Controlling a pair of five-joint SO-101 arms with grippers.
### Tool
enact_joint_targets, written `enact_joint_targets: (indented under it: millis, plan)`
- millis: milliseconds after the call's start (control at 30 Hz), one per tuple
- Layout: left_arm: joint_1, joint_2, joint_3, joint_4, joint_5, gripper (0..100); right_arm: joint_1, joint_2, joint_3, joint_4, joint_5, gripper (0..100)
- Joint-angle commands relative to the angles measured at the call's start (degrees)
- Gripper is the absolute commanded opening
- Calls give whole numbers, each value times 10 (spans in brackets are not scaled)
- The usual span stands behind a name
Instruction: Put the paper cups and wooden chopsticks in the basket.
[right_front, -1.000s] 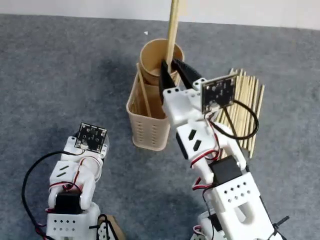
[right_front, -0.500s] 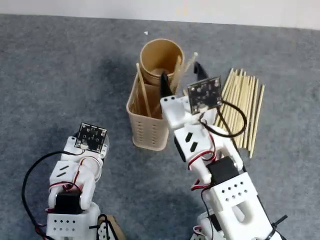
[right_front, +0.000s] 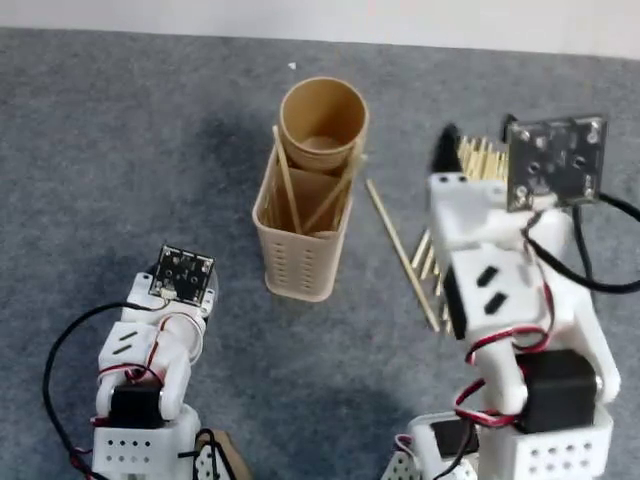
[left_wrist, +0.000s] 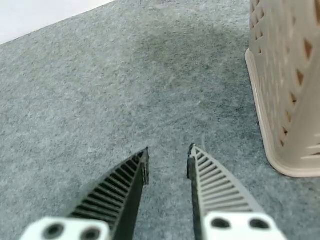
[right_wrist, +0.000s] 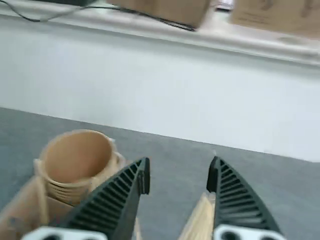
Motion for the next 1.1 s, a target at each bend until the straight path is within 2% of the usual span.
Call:
enact_joint_targets:
  millis: [0, 200, 467, 733, 1067]
  plan:
    - [8, -1, 10, -10, -6, 159, 53, 16, 5, 35, 32, 187]
    - [8, -1, 10, -10, -6, 159, 172, 180, 80, 40, 91, 187]
    - [8, -1, 10, -10, -6, 159, 242, 485, 44, -16, 110, 187]
    - [8, -1, 10, -10, -6, 160, 283, 641, -44, -23, 110, 187]
    - [8, -1, 10, -10, -6, 159, 285, 709, -57, -51, 112, 187]
